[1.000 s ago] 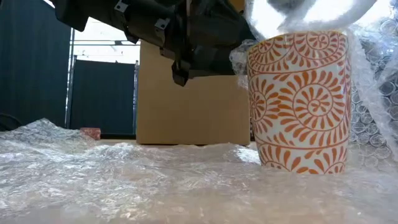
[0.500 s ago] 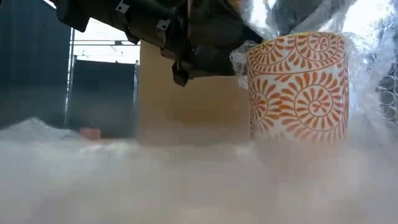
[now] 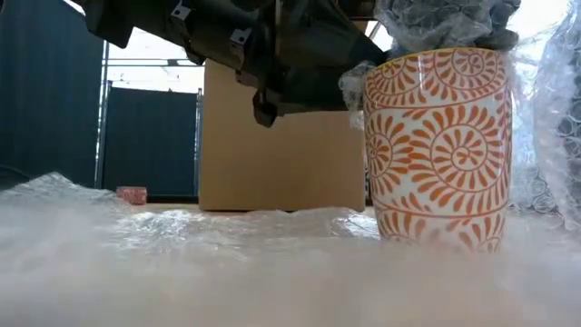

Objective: Wrap mug
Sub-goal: Wrap the yellow mug with the bubble wrap

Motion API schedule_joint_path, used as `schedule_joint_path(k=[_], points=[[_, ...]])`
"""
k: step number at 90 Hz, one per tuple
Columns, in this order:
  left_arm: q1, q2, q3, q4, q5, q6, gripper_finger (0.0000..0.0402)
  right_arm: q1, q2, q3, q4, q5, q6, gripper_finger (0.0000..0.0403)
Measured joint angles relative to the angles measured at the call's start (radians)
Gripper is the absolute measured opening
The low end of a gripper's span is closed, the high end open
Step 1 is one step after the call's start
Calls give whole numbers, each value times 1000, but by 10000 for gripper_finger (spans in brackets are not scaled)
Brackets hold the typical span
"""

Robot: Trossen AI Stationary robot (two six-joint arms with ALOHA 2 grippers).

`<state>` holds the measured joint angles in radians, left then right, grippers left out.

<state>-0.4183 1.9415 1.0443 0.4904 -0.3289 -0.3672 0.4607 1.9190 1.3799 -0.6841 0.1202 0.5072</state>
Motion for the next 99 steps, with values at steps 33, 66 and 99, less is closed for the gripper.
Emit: schedule_joint_path(k=[33,66,99], points=[[-1,0,0,-2,14,8,164,-3,-196,-7,-112,5,30,41],[-1,0,0,-2,15,8,164,74,-286,-5,-99,-69,61,41],[-1,0,0,-1,14,6,164,48,-159,-4,-17,-60,7,41]])
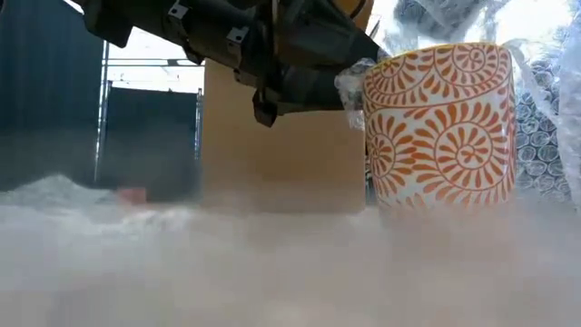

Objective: Wrap mug
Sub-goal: Wrap the yellow mug with the bubble wrap

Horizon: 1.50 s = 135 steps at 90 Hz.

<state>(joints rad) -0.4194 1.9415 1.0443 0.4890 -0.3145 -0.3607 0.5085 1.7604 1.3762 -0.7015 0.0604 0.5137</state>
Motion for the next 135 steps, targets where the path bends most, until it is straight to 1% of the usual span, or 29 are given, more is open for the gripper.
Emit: schedule_joint_path(k=[8,17,33,45,61,75,82,94,98,105,117,121,124,135], points=[[0,0,0,0,0,-1,164,-30,37,0,-37,17,-2,41],[0,0,0,0,-5,-4,164,-58,85,1,-37,15,-18,41],[2,-2,1,3,-12,-3,164,-75,164,8,-1,7,-34,40],[2,-2,1,2,-12,-2,164,-75,180,8,4,-5,-41,40],[1,-2,1,0,-7,0,164,-74,115,2,-10,-13,-28,40],[-2,-2,0,-4,4,1,164,-65,0,9,-40,-9,-20,40],[-2,-2,0,-4,4,1,164,-60,-54,9,-90,-8,18,41],[-1,-2,0,-3,4,0,164,-42,-137,9,-187,-5,128,41],[-1,-2,0,-3,4,0,164,-35,-155,10,-228,15,161,42],[-1,-2,0,-3,4,0,164,-21,-175,10,-319,93,234,49],[0,-2,0,-2,3,0,164,-7,-184,9,-435,252,336,86],[0,-2,0,-2,3,0,164,-4,-181,-2,-430,299,340,102],[0,-2,0,-1,3,0,164,-3,-180,-14,-412,313,339,114],[0,-2,0,0,2,0,164,-6,-178,-76,-278,293,310,149]])
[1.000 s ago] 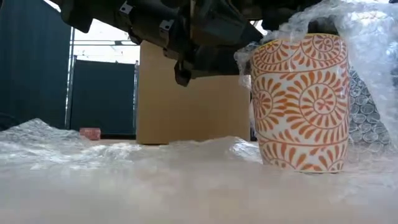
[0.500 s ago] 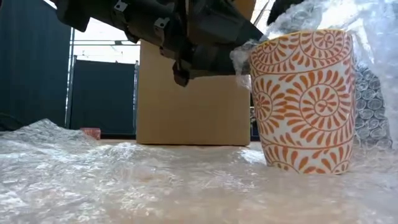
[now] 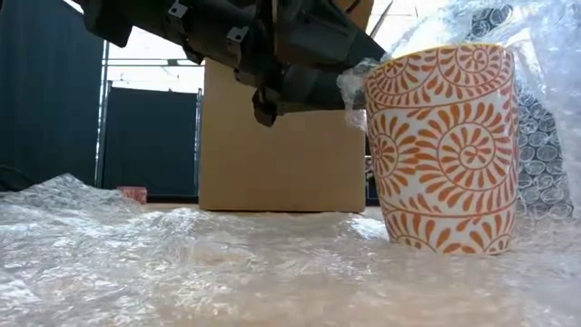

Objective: Wrap mug
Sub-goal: Wrap the yellow mug with the bubble wrap

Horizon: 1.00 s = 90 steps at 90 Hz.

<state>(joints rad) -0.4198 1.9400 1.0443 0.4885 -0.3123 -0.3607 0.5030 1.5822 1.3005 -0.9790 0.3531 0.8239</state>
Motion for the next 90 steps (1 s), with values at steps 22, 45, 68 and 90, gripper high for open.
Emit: schedule_joint_path(k=[22,45,68,90], points=[[0,0,0,0,-4,0,164,0,0,-111,257,-69,-22,176],[1,1,0,4,-8,-1,164,-5,0,-214,376,-71,46,164],[1,2,0,8,-9,-3,164,-12,2,-262,460,-60,50,158],[-2,-57,1,-6,-3,2,164,-13,5,-263,481,-64,47,157]])
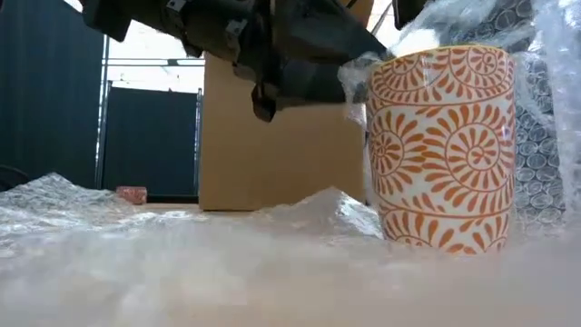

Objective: Wrap mug
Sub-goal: Wrap the yellow mug with the bubble wrap

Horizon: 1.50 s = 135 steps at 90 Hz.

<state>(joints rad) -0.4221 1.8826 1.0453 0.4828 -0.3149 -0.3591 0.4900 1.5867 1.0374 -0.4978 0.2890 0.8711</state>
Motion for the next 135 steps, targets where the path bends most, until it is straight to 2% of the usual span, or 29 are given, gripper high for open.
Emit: schedule_joint_path(k=[11,35,46,68,135], points=[[0,-48,4,-7,0,1,164,0,0,0,0,-5,13,157],[11,-66,4,-26,-2,0,164,0,0,0,-1,-4,24,157],[28,-36,4,-67,-11,-17,164,0,0,0,0,-4,26,157],[36,28,4,-45,-8,-52,164,3,0,0,1,-2,26,157],[36,39,4,-28,10,-45,164,-18,-31,32,7,-9,5,157]])
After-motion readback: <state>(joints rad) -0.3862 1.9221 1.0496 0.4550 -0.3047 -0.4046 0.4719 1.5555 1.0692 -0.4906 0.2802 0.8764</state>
